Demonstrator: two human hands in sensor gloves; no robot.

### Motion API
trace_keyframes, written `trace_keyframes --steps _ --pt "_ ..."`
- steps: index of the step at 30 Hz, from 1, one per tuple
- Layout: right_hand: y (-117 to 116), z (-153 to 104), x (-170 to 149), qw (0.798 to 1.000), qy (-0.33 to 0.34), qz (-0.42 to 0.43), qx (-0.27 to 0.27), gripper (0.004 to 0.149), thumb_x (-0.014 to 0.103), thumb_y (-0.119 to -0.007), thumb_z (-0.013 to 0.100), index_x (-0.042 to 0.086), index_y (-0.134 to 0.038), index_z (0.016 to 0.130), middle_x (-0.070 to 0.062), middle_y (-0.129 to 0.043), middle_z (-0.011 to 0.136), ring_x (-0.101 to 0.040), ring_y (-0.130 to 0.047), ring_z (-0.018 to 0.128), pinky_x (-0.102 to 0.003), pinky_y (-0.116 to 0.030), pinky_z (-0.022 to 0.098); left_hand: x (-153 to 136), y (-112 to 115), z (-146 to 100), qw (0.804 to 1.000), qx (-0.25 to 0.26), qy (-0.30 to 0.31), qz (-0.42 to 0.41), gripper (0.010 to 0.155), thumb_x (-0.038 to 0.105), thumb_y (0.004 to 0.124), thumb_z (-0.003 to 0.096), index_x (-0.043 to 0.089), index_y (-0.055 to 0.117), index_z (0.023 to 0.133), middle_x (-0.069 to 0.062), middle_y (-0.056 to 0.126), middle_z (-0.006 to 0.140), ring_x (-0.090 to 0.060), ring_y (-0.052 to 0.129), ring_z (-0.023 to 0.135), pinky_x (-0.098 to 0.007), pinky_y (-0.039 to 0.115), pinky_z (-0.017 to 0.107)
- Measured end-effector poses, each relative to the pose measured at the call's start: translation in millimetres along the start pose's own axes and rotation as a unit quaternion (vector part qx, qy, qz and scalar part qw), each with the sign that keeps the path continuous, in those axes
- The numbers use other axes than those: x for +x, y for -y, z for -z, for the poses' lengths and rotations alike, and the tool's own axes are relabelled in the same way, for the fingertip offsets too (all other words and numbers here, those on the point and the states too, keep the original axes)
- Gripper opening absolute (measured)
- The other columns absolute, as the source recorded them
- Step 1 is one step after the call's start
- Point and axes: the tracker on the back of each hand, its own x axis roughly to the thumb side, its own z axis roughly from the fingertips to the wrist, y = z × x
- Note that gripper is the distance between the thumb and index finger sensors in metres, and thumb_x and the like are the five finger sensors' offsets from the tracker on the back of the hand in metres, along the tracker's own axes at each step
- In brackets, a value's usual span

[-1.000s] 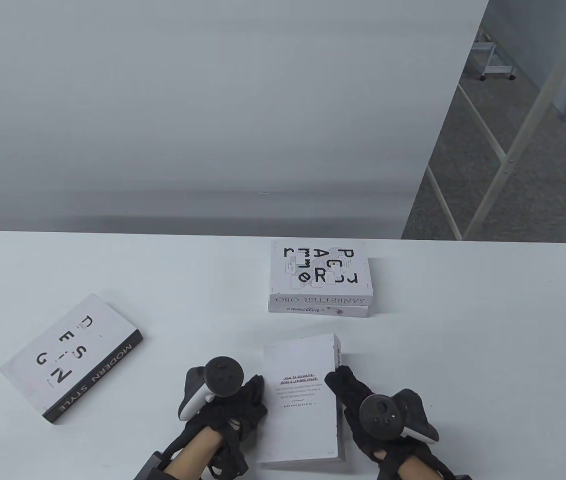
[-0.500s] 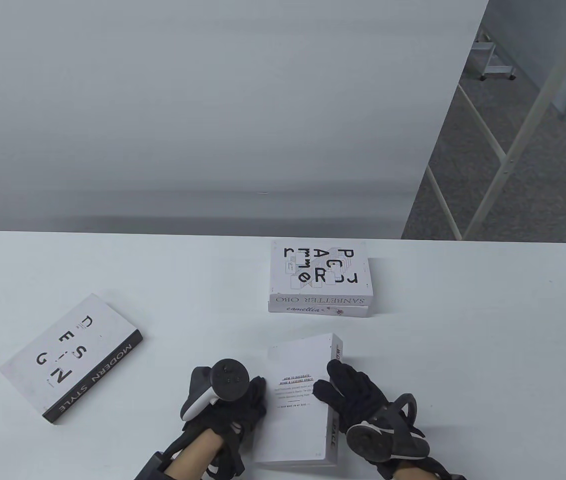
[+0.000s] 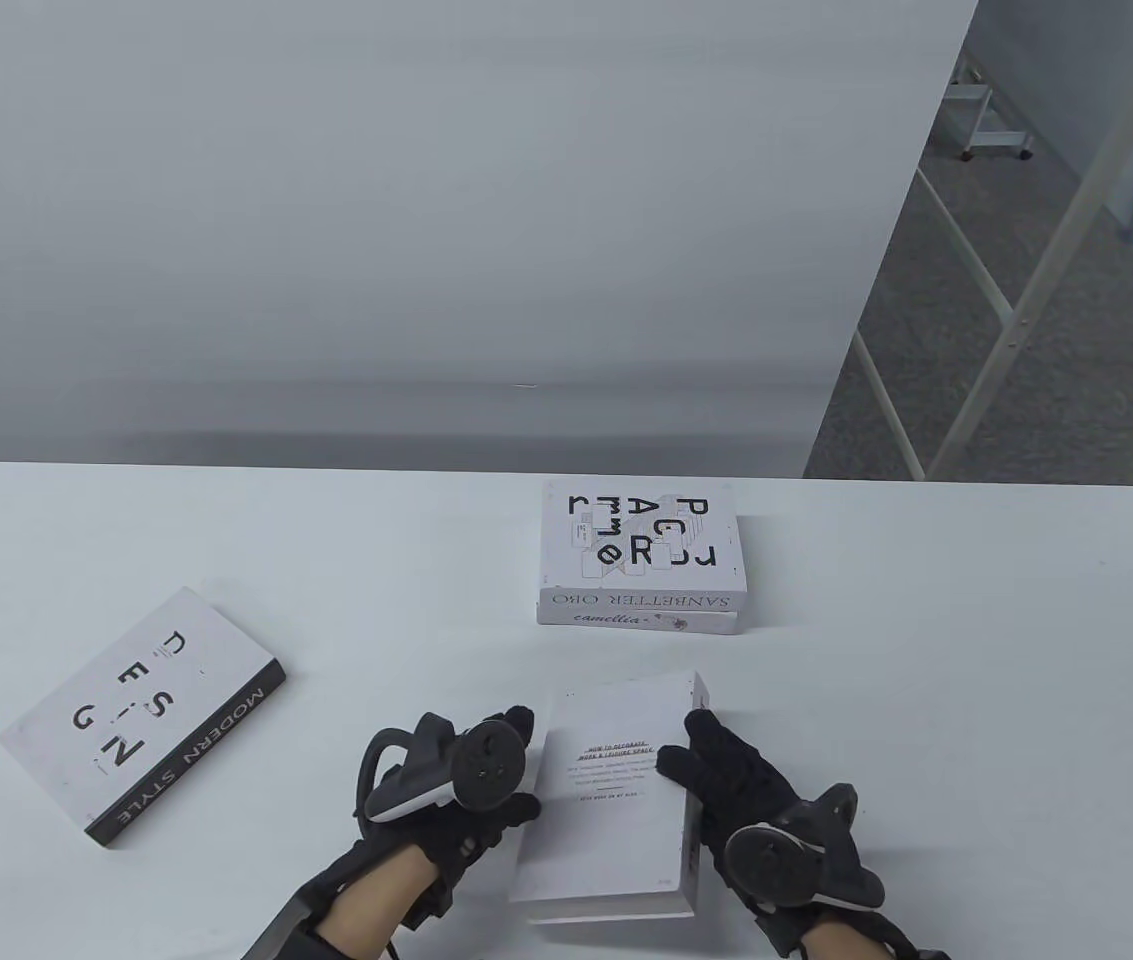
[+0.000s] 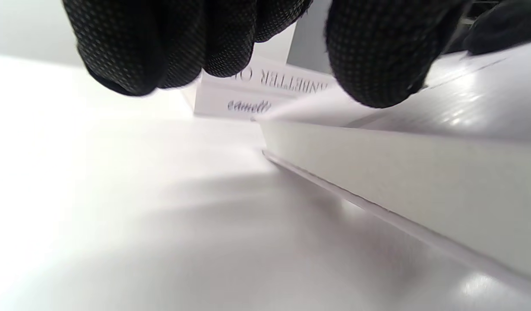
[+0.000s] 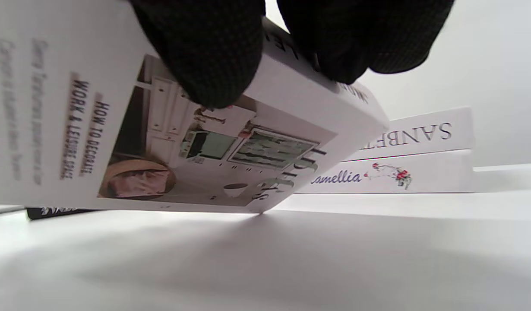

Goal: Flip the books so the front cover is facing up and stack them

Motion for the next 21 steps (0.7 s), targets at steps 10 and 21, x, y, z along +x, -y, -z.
trace_keyframes --steps 10,21 --pt "17 -6 -39 0.984 -0.125 0.114 -0.047 0.070 0.035 -0.082 0.042 0.020 -0.050 0.103 -0.032 -0.070 0.096 -0.042 -0.091 0.076 -0.047 -0.083 0.052 -16 -59 -38 0.995 0.062 0.002 0.073 0.101 0.066 0.076 0.0384 0.008 0.040 0.113 -0.032 0.024 0.112 -0.067 0.012 0.091 -0.078 0.033 0.063" --pt "17 34 -67 0.907 -0.261 0.322 -0.076 0.072 0.048 -0.075 0.047 0.000 -0.055 0.097 -0.029 -0.086 0.080 -0.030 -0.105 0.058 -0.036 -0.093 0.038 -25 -97 -69 0.987 0.118 -0.023 0.105 0.105 0.069 0.078 0.0369 0.009 0.038 0.114 -0.032 0.022 0.111 -0.066 0.010 0.090 -0.078 0.029 0.062"
